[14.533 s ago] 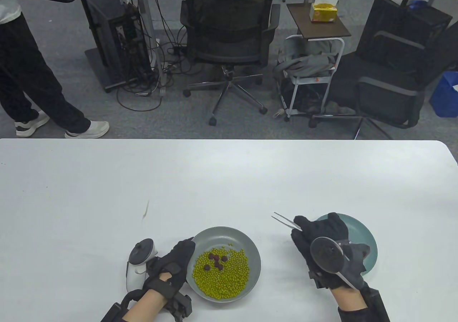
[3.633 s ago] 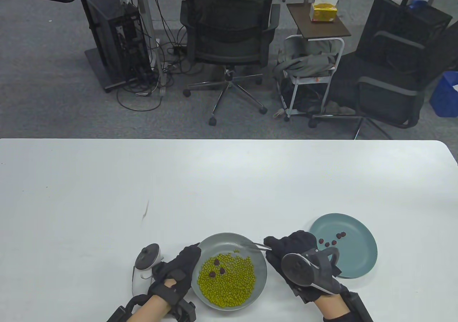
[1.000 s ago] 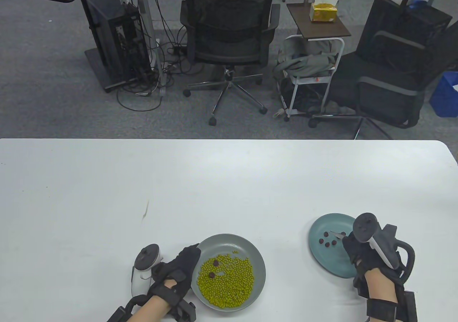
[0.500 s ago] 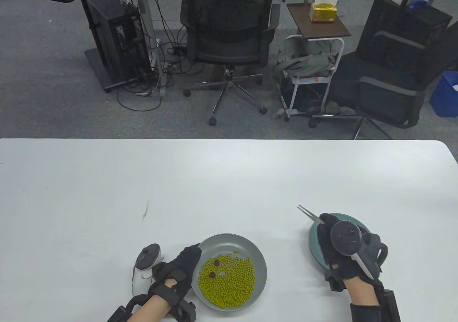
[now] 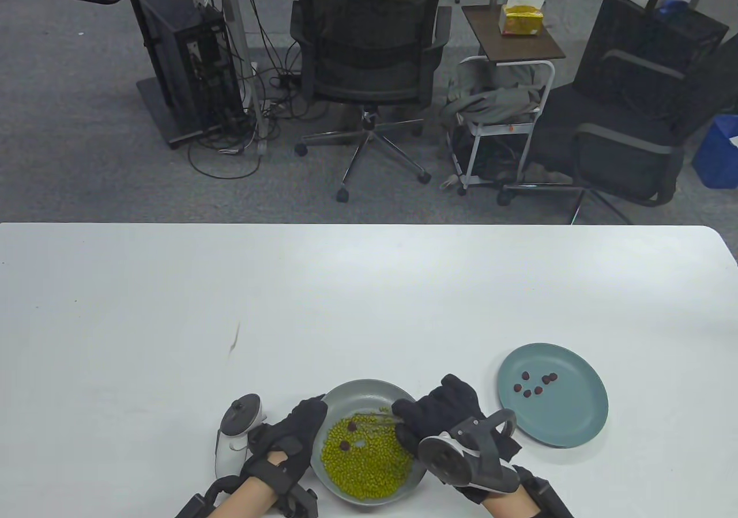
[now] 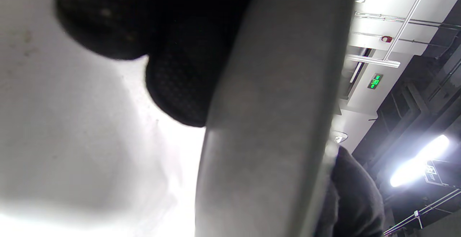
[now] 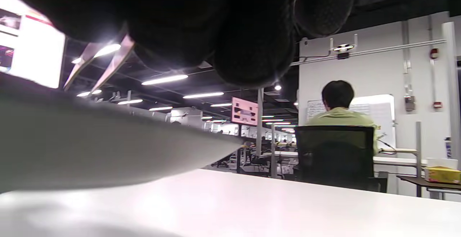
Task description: Pick cranberries with tweezers into plate
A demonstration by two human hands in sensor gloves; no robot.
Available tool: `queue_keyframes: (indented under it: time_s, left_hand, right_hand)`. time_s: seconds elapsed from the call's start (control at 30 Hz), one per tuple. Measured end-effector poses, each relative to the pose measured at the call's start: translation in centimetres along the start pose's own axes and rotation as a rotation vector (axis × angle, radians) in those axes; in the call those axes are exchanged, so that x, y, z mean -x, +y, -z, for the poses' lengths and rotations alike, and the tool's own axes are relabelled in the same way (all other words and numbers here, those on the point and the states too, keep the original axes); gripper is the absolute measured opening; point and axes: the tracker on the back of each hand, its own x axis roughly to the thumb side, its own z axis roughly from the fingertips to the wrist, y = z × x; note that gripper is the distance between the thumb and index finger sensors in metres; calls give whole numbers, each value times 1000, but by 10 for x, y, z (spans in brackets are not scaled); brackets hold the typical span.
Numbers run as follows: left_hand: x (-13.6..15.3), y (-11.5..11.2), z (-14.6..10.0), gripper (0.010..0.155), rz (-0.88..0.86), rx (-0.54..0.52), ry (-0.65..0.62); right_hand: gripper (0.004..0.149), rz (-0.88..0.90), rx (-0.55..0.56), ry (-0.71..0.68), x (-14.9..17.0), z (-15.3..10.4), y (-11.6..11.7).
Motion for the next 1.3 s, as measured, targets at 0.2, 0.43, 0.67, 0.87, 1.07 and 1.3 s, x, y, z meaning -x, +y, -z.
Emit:
queue_keyframes:
  time_s: [0.2,0.43,0.67,0.87,1.07,1.3]
  left_hand:
    - [0,0,1,60,3,-1,1]
    - [1,-1,1,60,11,2,0]
    - [1,0,1,60,12,-3,-3]
    - [3,0,2,60,12,0,3]
    - [3,1,2,60,6,-1,-1]
    - [0,5,1,60,-3,-17,-11]
  right_hand:
    - [47,-25,4,-32,-3,0,3]
    - [47,-67,3,-48,-7,1,6]
    - [45,-68,20,-64,-9,1,6]
    - [44,-62,27,-71,-9,1,6]
    - [44,-44,53,-68,-9,0,3]
    - [44,-10,94,-23,3,-3,-12]
